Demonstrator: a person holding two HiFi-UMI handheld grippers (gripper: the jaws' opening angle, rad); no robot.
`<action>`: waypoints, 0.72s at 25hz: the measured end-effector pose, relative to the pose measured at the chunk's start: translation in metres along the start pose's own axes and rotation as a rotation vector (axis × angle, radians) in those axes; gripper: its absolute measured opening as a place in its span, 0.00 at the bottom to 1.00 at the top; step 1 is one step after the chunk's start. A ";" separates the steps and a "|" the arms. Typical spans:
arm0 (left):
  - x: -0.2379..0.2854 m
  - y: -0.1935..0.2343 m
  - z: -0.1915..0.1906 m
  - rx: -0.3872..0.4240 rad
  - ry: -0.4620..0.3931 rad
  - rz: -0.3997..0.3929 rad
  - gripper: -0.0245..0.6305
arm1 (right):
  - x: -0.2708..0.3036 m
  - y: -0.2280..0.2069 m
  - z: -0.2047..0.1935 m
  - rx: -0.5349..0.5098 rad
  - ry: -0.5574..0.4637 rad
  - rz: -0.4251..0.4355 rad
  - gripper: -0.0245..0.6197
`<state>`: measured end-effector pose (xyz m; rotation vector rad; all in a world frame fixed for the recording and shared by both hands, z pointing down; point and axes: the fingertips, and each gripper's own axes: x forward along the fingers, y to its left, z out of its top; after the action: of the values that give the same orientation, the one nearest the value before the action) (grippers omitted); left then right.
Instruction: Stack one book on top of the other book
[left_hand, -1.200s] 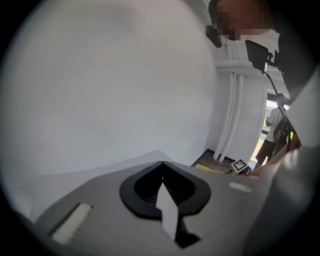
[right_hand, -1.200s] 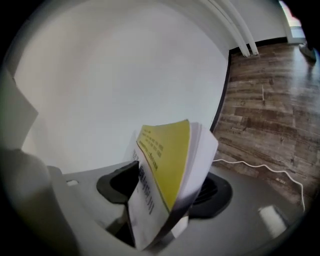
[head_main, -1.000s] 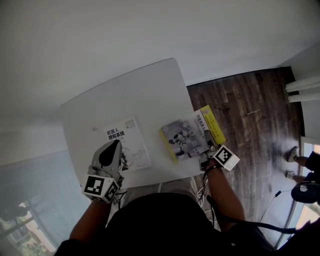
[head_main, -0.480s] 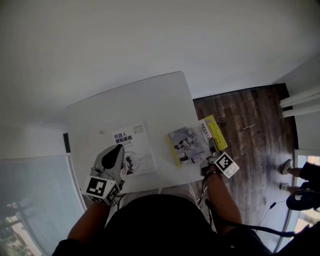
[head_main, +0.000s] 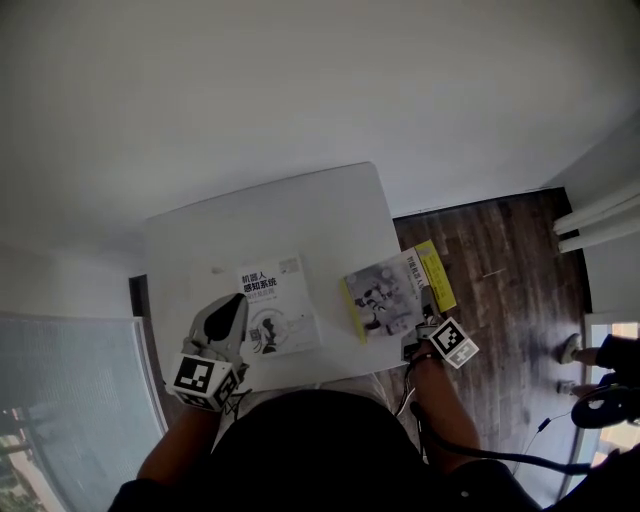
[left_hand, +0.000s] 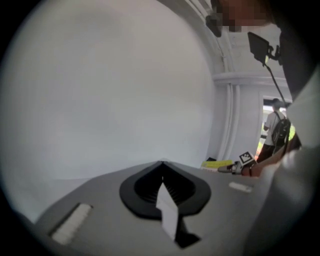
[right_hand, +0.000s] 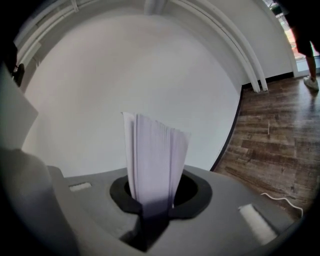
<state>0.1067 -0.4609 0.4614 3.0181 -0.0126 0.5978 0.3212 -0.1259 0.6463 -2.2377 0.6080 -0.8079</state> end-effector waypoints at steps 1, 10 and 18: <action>-0.002 0.000 -0.001 -0.003 -0.004 0.000 0.04 | -0.001 0.004 0.001 0.000 -0.004 0.006 0.15; -0.024 0.014 -0.002 -0.028 -0.045 0.013 0.04 | -0.010 0.038 0.010 -0.078 -0.030 0.047 0.15; -0.040 0.024 -0.006 -0.050 -0.061 0.021 0.04 | -0.017 0.063 0.014 -0.127 -0.059 0.053 0.15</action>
<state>0.0667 -0.4844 0.4531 2.9903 -0.0615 0.4989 0.3068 -0.1509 0.5860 -2.3403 0.7049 -0.6917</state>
